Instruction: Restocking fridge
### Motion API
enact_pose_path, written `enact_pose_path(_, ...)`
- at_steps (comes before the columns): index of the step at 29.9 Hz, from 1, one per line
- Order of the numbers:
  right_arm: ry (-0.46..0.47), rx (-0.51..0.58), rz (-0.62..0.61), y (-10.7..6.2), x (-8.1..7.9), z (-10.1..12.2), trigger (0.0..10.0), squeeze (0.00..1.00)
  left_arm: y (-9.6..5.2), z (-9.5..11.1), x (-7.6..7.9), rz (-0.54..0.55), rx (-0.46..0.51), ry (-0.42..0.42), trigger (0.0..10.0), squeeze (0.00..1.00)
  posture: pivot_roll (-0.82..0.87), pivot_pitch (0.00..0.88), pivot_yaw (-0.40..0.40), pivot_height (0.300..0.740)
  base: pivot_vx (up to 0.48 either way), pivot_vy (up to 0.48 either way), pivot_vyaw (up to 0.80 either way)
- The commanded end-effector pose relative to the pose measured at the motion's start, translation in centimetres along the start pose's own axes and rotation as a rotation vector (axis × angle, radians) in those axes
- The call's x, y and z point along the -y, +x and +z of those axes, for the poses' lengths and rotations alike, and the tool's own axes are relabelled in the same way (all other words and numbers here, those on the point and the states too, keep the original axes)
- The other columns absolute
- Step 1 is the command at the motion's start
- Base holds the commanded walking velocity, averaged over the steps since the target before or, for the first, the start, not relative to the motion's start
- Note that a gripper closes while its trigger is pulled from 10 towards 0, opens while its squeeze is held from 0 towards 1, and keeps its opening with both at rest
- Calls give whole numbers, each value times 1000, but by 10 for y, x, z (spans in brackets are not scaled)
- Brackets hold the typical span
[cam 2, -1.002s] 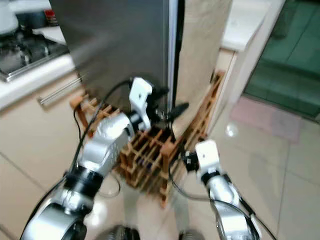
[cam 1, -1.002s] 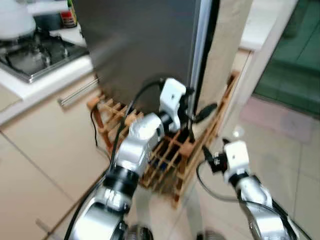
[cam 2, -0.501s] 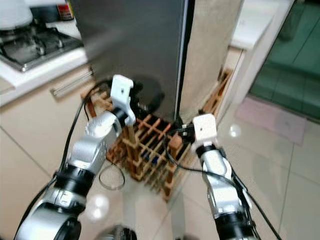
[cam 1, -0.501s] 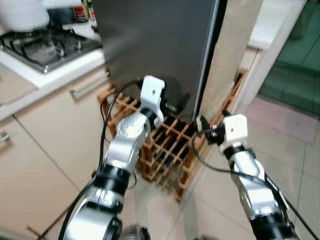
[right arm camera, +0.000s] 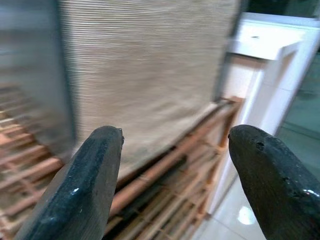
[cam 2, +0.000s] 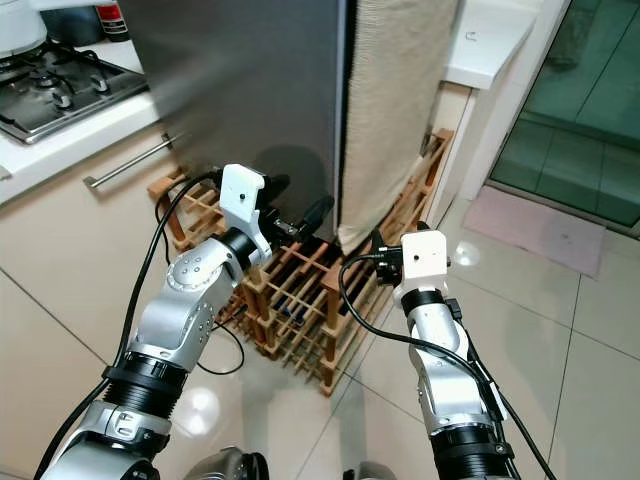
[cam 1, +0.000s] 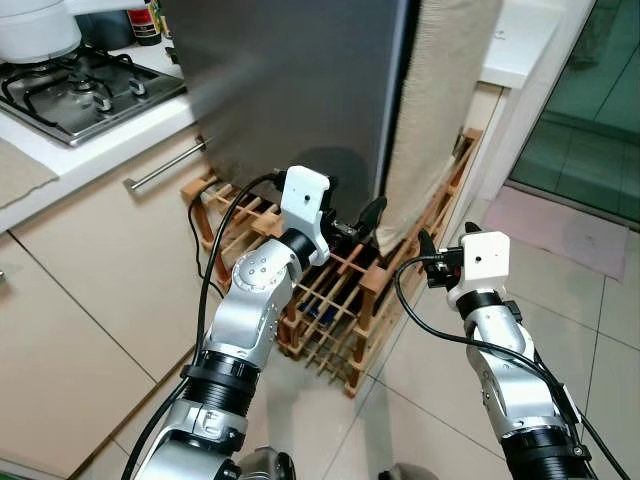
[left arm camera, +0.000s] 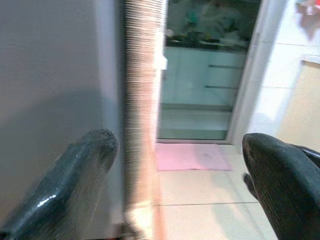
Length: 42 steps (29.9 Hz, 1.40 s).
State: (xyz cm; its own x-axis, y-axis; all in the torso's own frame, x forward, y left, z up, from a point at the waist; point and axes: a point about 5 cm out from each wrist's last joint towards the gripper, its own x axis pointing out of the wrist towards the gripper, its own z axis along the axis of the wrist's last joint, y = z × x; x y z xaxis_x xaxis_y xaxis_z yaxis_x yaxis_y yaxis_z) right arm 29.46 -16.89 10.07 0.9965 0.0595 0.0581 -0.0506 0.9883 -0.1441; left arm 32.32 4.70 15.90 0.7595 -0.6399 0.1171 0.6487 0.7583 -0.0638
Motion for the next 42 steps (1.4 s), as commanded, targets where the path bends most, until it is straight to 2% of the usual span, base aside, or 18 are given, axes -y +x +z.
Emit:
enact_pose_path(1, 5, 1, -20, 1, 3, 1, 10000, 51, 0, 5, 4, -21, 14, 8, 10000, 0, -119, 27, 33, 711, 0, -480, 0)
enact_pose_path(5, -12, -2, -18, 1, 3, 1, 10000, 78, -1, 3, 4, -19, 1, 13, 10000, 0, -117, 19, 32, 711, 0, -480, 700)
enact_pose_path(12, -21, -16, 21, -10, 0, -4, 10000, 51, 3, -1, -11, 97, -41, 68, 10000, 0, -122, 5, 30, 711, 36, -125, 273)
enact_pose_path(14, -25, -48, 35, -19, 1, -13, 10000, 55, 10, 5, -22, 167, -55, 133, 10000, 0, -127, 0, 28, 711, 0, 0, 0)
enact_pose_path(16, -32, -72, 56, -27, 0, -21, 10000, 55, 21, 15, -28, 197, -45, 142, 10000, 0, -133, 0, 29, 711, 0, 0, 0)
enact_pose_path(19, -28, -81, 71, -31, -2, -24, 10000, 55, 28, 19, -27, 201, -39, 150, 10000, 0, -136, 0, 29, 711, 0, 0, 0)
enact_pose_path(21, -34, -108, 105, -44, -2, -32, 10000, 59, 42, 26, -27, 243, -35, 163, 10000, 0, -145, 7, 32, 711, 0, 0, 0)
enact_pose_path(28, -53, -162, 125, -67, 0, -46, 10000, 63, 62, 36, -26, 300, -40, 215, 10000, 0, -170, 25, 44, 711, 0, 0, 0)
enact_pose_path(34, -41, -164, 125, -71, -3, -46, 10000, 63, 71, 42, -21, 308, -31, 235, 10000, 0, -176, 40, 52, 711, 0, 0, 0)
enact_pose_path(42, -27, -170, 145, -82, -7, -51, 10000, 71, 80, 39, -7, 240, -38, 210, 10000, 0, -180, 71, 69, 711, 0, 0, 0)
